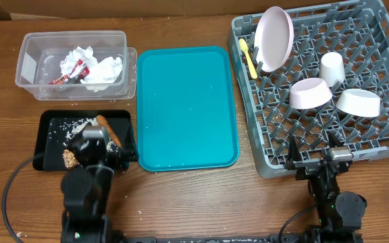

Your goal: Sort waste into correct bins and load items into the dishwasher

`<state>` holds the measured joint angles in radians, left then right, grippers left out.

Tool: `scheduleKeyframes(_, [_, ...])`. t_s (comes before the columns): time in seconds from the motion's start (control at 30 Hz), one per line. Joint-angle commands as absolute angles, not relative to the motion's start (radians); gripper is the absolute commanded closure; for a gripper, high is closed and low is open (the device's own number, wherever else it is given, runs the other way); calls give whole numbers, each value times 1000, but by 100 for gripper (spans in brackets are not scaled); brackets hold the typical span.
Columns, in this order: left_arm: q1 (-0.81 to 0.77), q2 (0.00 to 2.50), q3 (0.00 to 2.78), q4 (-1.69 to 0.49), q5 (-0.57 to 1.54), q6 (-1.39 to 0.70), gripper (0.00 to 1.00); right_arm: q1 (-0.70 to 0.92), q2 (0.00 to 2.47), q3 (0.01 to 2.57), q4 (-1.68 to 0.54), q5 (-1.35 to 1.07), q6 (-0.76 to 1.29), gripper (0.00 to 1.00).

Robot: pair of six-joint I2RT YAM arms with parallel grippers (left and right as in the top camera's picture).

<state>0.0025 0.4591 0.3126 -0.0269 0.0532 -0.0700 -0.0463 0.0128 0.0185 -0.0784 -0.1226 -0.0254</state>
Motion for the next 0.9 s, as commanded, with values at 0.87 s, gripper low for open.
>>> scheduleKeyframes(0.87, [32,3,5,-77,19,-78,0,-54,3,8,-73,-113,-19,0])
